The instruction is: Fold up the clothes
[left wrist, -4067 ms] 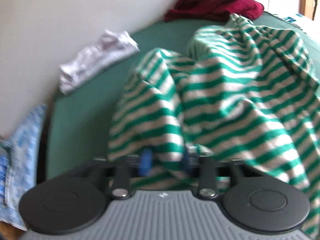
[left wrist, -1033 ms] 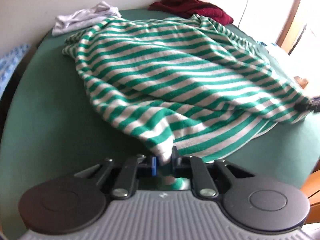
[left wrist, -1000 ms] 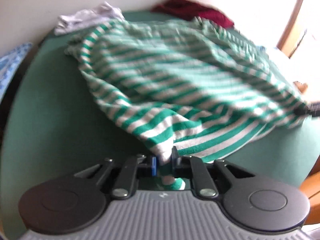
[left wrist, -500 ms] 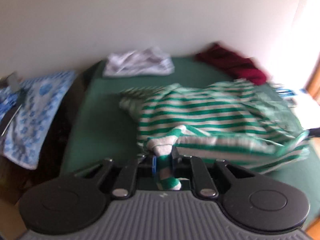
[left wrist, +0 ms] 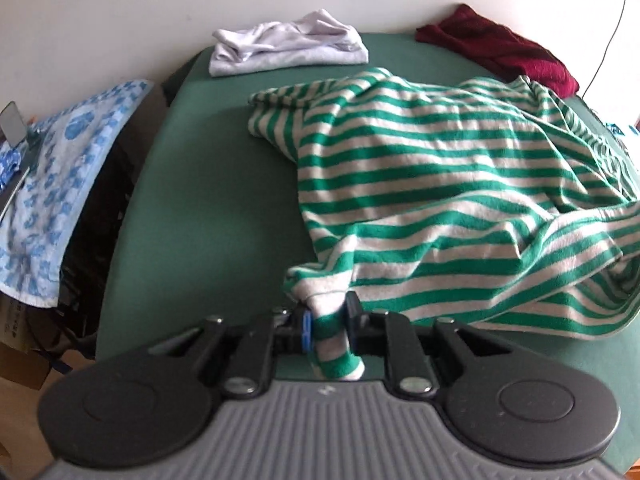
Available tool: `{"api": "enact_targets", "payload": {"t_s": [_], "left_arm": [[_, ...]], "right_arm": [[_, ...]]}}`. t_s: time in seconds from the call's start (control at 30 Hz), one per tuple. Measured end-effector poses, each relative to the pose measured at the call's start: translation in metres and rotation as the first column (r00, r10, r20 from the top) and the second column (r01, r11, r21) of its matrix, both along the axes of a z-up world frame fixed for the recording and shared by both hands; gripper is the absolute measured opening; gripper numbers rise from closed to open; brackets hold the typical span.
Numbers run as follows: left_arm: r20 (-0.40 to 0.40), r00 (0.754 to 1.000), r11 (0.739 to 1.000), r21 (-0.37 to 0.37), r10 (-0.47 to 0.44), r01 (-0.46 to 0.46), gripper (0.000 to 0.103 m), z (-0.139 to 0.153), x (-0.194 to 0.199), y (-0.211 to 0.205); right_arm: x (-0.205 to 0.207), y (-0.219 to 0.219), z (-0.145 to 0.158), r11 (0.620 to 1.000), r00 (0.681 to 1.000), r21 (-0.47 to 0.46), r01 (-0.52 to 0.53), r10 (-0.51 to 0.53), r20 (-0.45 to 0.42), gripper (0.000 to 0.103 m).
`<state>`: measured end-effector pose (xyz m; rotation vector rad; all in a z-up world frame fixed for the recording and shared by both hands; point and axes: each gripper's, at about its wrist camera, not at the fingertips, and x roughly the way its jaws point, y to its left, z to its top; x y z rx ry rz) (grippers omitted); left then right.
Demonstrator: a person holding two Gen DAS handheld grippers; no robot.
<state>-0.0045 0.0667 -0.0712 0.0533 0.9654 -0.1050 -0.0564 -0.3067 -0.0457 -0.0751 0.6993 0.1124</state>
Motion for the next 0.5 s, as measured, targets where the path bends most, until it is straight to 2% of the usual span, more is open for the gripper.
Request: {"api": "enact_targets", "payload": {"t_s": [0.07,0.1,0.13,0.17,0.2,0.27,0.3,0.33,0.37,0.4,0.5], "left_arm": [[0.015,1.0,1.0,-0.004,-0.012,0.012,0.019,0.001,0.001,-0.003],[0.022,1.0,1.0,-0.004,-0.018,0.018,0.02,0.002,0.002,-0.004],[0.02,1.0,1.0,0.003,-0.02,0.019,0.025,0.002,0.004,-0.005],[0.019,1.0,1.0,0.01,-0.021,0.021,0.026,0.001,0.006,-0.006],[0.02,1.0,1.0,0.021,-0.022,0.022,0.025,0.001,0.008,-0.005],[0.028,0.999,0.999,0.029,-0.031,0.03,0.026,0.001,0.01,-0.004],[0.025,0.999,0.999,0.031,-0.033,0.033,0.026,-0.001,0.012,-0.002],[0.017,0.999,0.999,0.029,-0.032,0.032,0.027,-0.002,0.014,0.001],[0.012,0.999,0.999,0.021,-0.033,0.033,0.027,-0.001,0.015,0.005],[0.006,0.999,0.999,0.013,-0.034,0.034,0.029,-0.001,0.017,0.008],[0.017,0.998,0.998,-0.002,-0.062,0.062,0.05,0.006,0.011,0.02]], "right_arm": [[0.006,0.012,0.004,1.0,1.0,-0.014,-0.001,0.001,0.001,0.072],[0.011,0.018,0.002,0.999,1.0,-0.052,0.0,-0.001,-0.008,0.071],[0.016,0.024,-0.002,0.994,1.0,-0.11,0.006,-0.009,-0.022,0.067],[0.02,0.029,-0.006,0.986,0.999,-0.168,0.011,-0.018,-0.037,0.062],[0.021,0.029,-0.007,0.983,0.999,-0.185,0.013,-0.02,-0.038,0.057],[0.023,0.021,-0.005,0.984,0.998,-0.175,0.042,-0.05,-0.042,0.039],[0.024,0.017,-0.006,0.981,0.995,-0.181,0.069,-0.08,-0.052,0.034],[0.026,0.012,-0.008,0.978,0.992,-0.186,0.096,-0.109,-0.063,0.022],[0.027,0.006,-0.01,0.977,0.989,-0.178,0.114,-0.129,-0.072,0.011],[0.029,-0.001,-0.011,0.979,0.985,-0.15,0.139,-0.152,-0.079,0.008],[0.028,-0.018,-0.008,0.975,0.971,0.019,0.223,-0.22,-0.097,0.003]]}}
